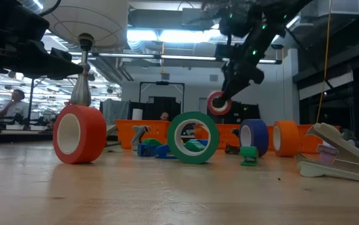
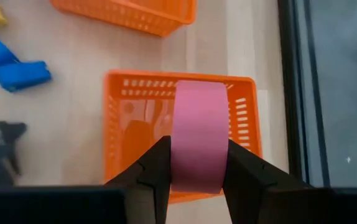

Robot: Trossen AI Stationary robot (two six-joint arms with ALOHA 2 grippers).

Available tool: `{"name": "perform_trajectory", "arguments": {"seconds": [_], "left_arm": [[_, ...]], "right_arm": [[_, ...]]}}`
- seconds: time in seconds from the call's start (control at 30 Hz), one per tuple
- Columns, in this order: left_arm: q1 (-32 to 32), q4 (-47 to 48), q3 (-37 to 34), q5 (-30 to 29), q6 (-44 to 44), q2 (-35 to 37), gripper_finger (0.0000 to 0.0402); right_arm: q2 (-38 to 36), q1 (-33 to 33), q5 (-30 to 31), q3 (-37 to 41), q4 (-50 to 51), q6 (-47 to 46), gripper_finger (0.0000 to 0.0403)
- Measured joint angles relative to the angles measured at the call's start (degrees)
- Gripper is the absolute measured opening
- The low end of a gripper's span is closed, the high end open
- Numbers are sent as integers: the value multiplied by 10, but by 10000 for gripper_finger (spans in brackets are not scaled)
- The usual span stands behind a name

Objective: Pick and place Stapler, Stapler remover, tape
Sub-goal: Put the pink adhesive tape into the middle orange bin

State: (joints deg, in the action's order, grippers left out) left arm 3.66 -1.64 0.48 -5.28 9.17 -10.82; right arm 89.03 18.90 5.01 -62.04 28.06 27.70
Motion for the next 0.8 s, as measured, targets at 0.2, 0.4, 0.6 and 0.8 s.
{"name": "perform_trajectory", "arguments": {"seconds": [0.2,0.4,0.6,0.8], "left_arm": [[0,0,0,0,0,0,79],[0,0,0,0,0,0,77],[0,0,0,0,0,0,79],[0,0,0,0,0,0,77]], "right_arm": [[51,45,-61,0,-49,36,115],[89,70,-66,0,-83,45,115],[115,84,-67,1,-95,62,115],[138,92,-67,1,-110,82,115]]}}
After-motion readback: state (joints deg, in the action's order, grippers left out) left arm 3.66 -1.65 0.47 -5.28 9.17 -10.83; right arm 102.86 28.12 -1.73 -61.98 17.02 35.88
